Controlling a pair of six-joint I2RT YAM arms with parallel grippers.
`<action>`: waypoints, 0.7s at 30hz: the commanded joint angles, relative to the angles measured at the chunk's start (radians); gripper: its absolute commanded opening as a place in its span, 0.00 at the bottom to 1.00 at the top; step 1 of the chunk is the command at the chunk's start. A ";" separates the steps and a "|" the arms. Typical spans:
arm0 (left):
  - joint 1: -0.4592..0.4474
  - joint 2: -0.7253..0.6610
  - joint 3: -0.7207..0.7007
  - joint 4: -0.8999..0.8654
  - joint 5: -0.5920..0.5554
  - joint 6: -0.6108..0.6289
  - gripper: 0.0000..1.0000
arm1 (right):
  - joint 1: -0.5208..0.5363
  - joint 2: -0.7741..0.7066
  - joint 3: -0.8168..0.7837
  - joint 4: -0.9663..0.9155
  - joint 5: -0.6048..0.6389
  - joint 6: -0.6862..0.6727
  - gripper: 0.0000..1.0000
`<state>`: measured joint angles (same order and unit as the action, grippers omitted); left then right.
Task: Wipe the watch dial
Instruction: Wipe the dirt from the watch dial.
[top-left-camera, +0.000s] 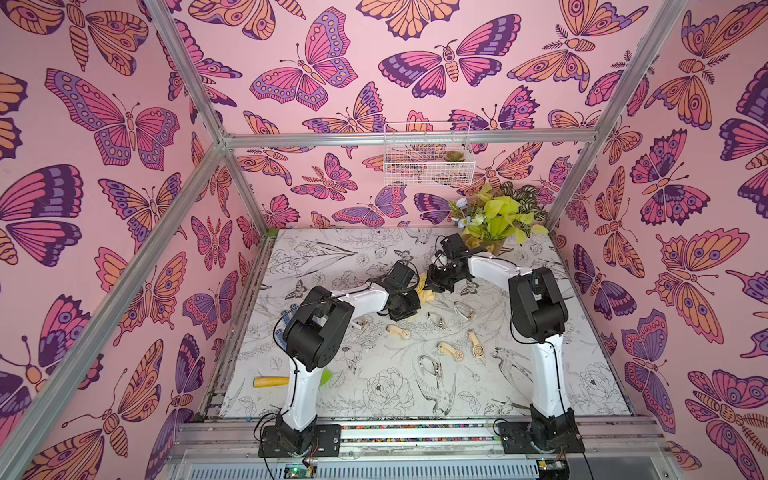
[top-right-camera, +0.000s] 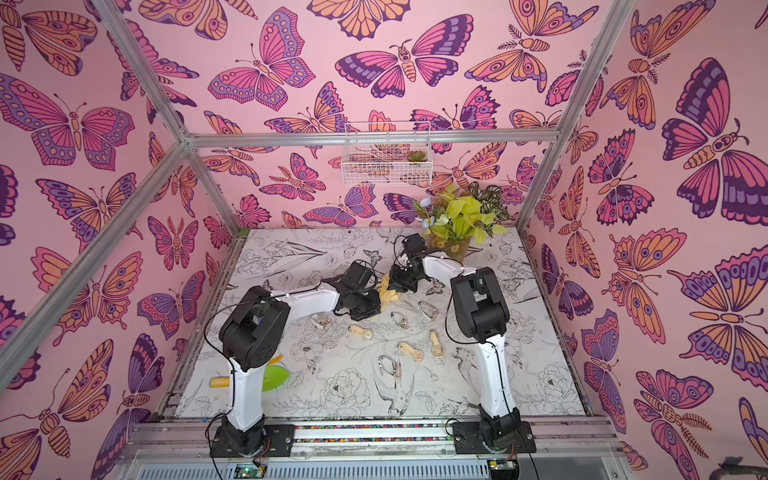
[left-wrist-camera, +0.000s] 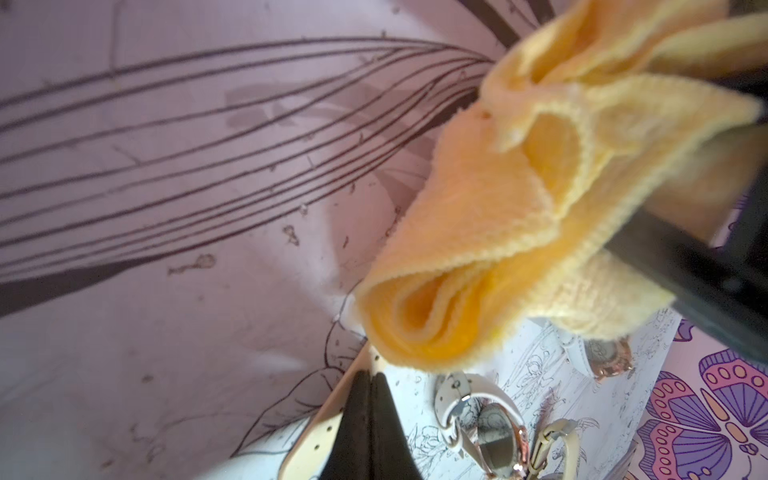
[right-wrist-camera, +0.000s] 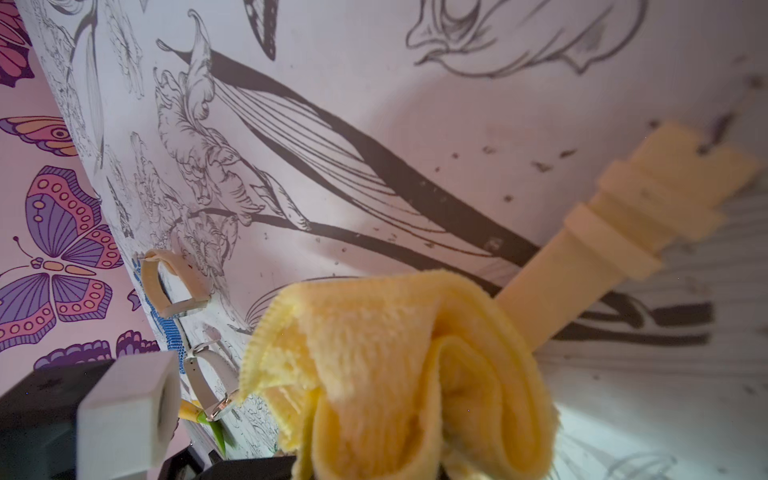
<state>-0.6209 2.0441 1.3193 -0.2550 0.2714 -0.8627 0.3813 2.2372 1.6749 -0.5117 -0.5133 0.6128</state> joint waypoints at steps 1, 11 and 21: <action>0.010 0.004 -0.043 -0.099 -0.014 0.025 0.00 | 0.007 0.037 -0.006 -0.011 0.061 0.009 0.00; 0.016 0.005 -0.040 -0.122 -0.015 0.038 0.00 | -0.022 0.004 -0.113 -0.008 0.132 0.019 0.00; 0.019 0.018 -0.029 -0.155 -0.014 0.064 0.00 | -0.107 -0.065 -0.246 0.043 0.111 0.025 0.00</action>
<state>-0.6136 2.0434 1.3178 -0.2611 0.2852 -0.8268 0.3202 2.1403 1.4807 -0.3992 -0.5476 0.6483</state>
